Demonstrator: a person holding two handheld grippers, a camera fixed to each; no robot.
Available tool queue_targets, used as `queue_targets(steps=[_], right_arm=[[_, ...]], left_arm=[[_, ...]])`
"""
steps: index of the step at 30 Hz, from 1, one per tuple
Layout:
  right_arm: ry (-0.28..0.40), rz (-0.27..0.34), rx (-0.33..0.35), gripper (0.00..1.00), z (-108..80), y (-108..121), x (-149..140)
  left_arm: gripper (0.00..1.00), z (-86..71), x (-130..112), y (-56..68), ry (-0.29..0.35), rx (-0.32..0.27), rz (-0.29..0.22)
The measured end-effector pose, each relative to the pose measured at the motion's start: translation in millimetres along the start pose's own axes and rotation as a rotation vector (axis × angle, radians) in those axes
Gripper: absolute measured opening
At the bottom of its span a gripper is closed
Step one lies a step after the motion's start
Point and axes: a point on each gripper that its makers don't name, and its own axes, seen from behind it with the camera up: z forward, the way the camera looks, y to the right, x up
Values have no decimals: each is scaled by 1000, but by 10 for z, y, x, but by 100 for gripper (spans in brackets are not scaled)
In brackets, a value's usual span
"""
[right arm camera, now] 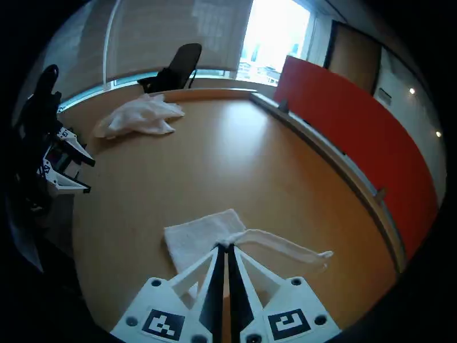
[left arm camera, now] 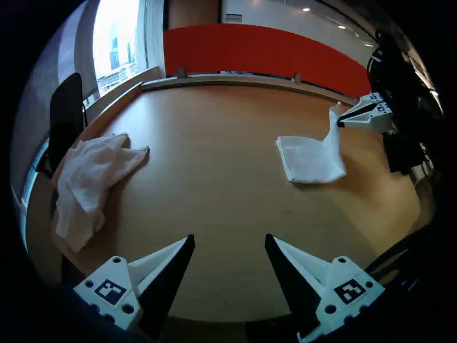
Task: Fold towel
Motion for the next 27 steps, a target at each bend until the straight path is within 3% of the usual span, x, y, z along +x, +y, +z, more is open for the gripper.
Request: queue_targets(steps=[12,27], right_arm=[[-39,-20,72,4,301,-259,-47],[-32,-17,73,4,303,-253,-83]], left_arm=[[91,-108,-106,-138,-7,42,-31],[91,-72,-88,-120,-9,41,-28]])
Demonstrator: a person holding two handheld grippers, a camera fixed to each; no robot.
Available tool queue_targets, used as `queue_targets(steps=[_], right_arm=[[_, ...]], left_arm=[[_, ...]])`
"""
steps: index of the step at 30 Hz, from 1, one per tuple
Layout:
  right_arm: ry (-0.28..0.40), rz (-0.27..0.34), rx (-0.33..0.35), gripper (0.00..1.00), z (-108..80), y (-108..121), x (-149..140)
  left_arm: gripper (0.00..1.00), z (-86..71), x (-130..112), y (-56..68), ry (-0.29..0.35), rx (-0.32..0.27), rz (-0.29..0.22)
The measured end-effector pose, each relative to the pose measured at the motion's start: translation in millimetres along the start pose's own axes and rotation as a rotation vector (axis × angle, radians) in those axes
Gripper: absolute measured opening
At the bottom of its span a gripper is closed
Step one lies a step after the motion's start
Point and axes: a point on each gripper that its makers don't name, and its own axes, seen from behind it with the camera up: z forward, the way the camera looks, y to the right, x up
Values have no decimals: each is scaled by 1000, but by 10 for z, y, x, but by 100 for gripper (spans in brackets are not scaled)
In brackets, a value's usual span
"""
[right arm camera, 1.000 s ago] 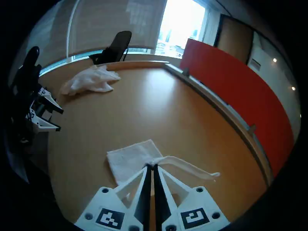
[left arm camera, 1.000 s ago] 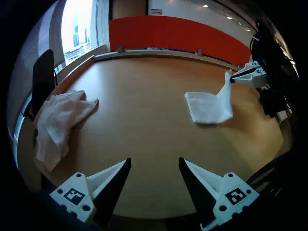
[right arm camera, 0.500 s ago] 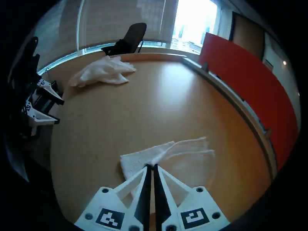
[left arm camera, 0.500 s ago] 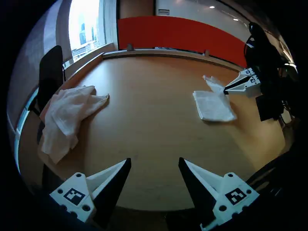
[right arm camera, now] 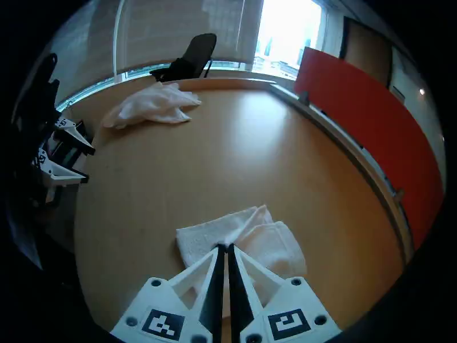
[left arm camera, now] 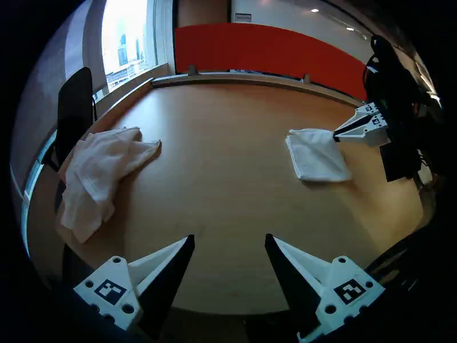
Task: Fold towel
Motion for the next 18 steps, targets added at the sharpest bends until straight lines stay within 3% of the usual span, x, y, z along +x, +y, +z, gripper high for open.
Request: queue_targets(steps=[10,18], right_arm=[[6,-17,8,5,4,-28,3],[5,-15,25,13,14,-67,-18]], left_arm=[[91,10,15,18,1,1,6],[91,13,23,30,1,3,8]])
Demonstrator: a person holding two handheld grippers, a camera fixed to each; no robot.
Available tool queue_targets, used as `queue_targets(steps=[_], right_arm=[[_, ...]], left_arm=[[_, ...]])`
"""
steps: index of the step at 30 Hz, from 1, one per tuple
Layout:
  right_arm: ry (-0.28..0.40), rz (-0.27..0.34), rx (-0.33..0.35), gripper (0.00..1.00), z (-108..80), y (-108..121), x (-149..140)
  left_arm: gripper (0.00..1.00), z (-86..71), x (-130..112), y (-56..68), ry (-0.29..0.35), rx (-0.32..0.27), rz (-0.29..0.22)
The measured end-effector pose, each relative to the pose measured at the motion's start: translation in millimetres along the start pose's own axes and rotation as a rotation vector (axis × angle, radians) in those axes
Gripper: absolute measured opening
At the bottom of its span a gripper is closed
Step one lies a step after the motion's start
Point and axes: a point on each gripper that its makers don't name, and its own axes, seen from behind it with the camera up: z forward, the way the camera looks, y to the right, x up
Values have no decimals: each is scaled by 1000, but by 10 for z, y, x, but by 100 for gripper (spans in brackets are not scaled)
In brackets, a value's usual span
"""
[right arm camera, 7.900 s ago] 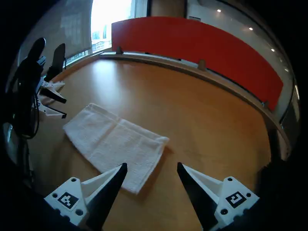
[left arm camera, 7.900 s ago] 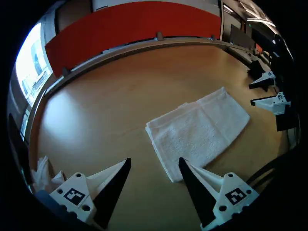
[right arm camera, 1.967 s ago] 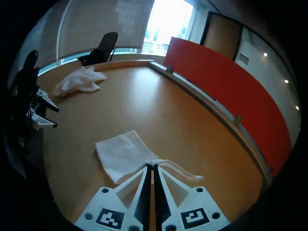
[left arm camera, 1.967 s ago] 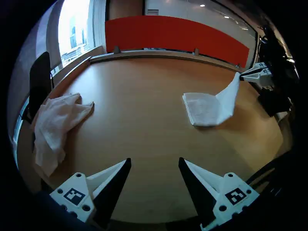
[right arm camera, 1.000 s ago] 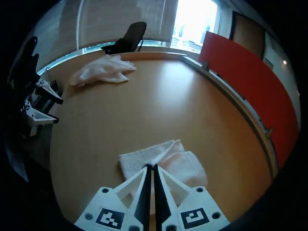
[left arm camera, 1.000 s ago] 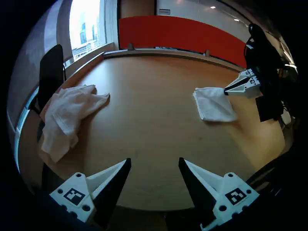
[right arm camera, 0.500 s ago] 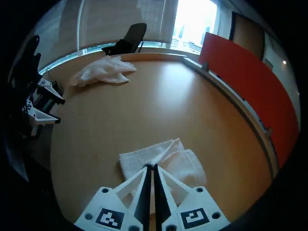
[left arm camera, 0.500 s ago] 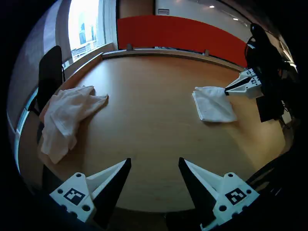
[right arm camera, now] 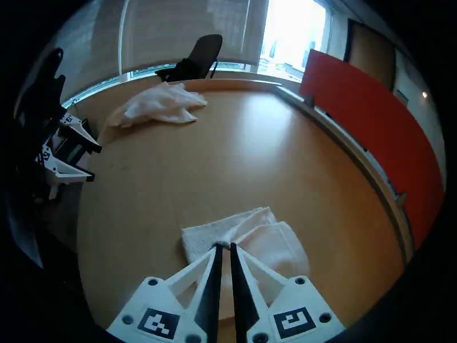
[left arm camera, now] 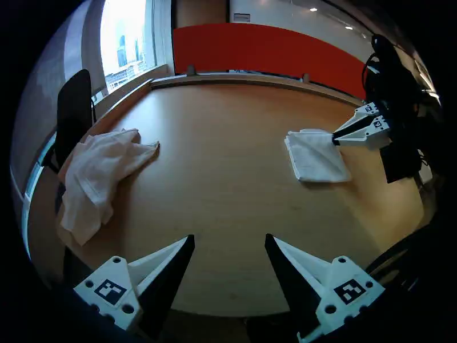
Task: Fold towel
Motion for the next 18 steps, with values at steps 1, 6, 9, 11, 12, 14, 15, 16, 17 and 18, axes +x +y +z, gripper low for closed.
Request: queue_targets(steps=[1,6,9,11,12,14,15,16,17,18], right_arm=[[0,0,1,15,-1,0,-3],[3,10,1,35,-19,7,-15],[2,19,-5,59,-37,20,-40],[-1,25,-9,73,-49,25,-65],[-3,28,-12,74,-56,25,-80],[-6,34,-16,75,-67,24,-106],[-7,38,-17,75,-72,22,-121],[-9,41,-18,75,-77,19,-134],[-10,45,-20,75,-82,17,-147],[-11,49,-21,75,-88,15,-163]], left_arm=[[91,0,1,2,0,0,0],[91,4,16,6,0,-1,1],[91,7,29,11,1,-2,5],[91,9,37,13,2,-3,7],[91,9,42,15,3,-4,7],[91,10,52,19,4,-5,8],[91,11,57,22,5,-6,8],[91,12,61,24,5,-6,9],[91,13,65,27,6,-7,10],[91,14,68,29,6,-8,11]])
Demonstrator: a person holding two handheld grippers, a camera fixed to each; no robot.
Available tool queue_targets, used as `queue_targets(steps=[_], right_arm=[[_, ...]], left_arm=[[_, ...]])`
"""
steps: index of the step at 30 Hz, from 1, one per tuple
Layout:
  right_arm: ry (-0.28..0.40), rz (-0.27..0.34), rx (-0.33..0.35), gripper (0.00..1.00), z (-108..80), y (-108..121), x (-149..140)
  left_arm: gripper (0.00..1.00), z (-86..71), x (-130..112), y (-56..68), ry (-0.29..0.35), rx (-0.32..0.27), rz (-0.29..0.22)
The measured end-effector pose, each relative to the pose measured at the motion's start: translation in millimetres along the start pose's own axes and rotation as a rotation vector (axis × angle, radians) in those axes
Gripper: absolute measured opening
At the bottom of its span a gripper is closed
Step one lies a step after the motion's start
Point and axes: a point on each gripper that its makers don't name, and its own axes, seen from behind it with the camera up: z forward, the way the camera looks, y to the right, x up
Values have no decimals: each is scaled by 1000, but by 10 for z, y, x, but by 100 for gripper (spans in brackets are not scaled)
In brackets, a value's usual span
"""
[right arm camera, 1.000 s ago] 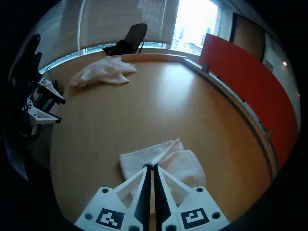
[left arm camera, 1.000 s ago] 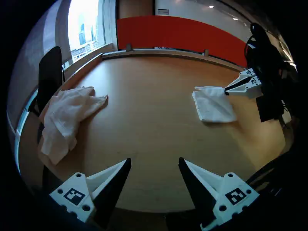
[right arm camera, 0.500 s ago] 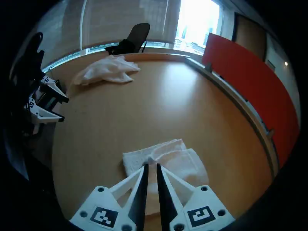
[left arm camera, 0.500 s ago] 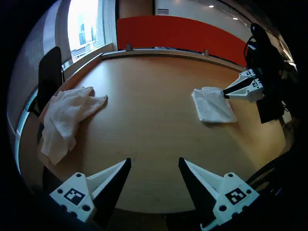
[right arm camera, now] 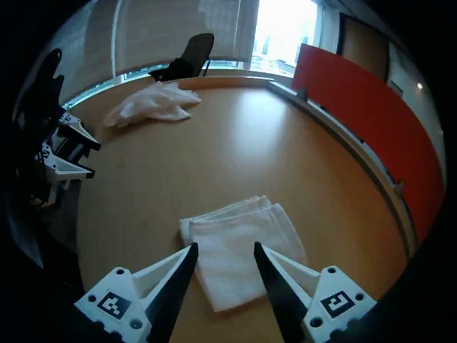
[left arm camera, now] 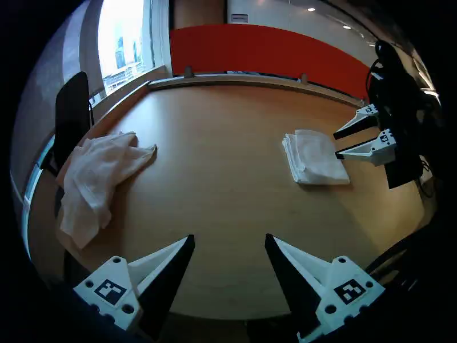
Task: Fold towel
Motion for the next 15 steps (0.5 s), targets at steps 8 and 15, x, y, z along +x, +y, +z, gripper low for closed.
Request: queue_targets(steps=[8,15], right_arm=[[-20,34,-14,75,-50,-1,-174],[-55,65,-32,75,-98,-21,-440]], left_arm=[[91,1,8,14,1,-2,6],[91,-1,2,36,1,-5,12]])
